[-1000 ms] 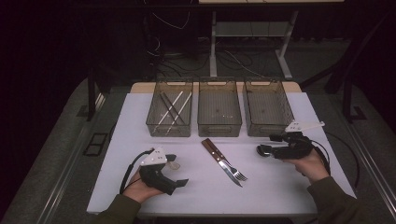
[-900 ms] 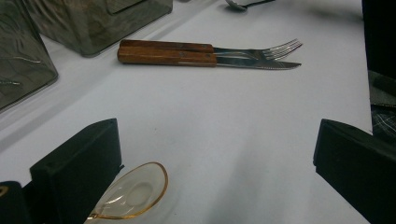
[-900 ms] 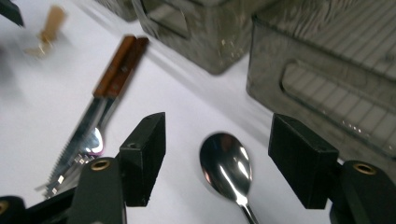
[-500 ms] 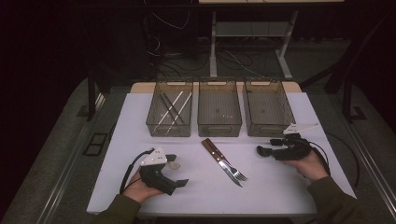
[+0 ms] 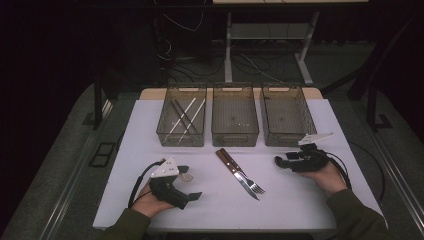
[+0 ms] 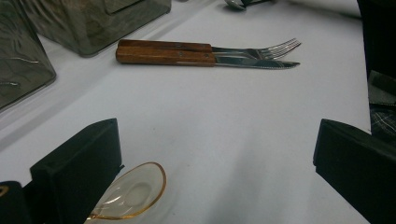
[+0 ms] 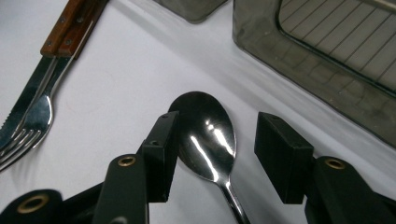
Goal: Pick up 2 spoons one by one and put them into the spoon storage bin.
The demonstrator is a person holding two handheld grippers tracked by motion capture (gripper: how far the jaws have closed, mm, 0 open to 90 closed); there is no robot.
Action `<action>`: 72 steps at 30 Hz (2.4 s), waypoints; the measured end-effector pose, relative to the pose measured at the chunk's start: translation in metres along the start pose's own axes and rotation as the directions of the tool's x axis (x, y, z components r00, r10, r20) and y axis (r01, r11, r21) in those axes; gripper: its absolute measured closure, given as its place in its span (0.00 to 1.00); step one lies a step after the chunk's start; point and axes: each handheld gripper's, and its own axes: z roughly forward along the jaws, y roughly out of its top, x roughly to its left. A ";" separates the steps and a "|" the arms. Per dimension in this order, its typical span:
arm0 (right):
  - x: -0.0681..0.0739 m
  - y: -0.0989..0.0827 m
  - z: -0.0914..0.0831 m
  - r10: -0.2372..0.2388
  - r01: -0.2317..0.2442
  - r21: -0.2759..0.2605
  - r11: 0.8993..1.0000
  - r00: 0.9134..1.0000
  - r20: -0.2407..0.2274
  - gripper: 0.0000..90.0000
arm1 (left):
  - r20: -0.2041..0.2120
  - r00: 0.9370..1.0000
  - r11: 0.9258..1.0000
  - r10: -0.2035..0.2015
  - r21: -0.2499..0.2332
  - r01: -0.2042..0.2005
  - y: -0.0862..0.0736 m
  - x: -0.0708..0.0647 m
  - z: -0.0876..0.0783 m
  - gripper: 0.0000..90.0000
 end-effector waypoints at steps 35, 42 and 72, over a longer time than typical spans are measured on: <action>0.007 -0.007 0.002 -0.192 0.192 0.045 0.980 0.981 -0.009 0.78 | -0.002 1.000 1.000 0.003 0.001 -0.003 0.000 0.000 0.000 0.00; 0.004 -0.007 -0.002 -0.188 0.189 0.034 0.981 0.982 -0.024 0.89 | -0.002 1.000 1.000 0.005 0.001 -0.005 0.000 -0.001 0.000 0.00; 0.006 0.002 -0.017 -0.182 0.182 0.001 0.983 0.982 -0.048 0.98 | -0.003 1.000 1.000 -0.011 -0.009 0.011 0.000 0.003 -0.002 0.00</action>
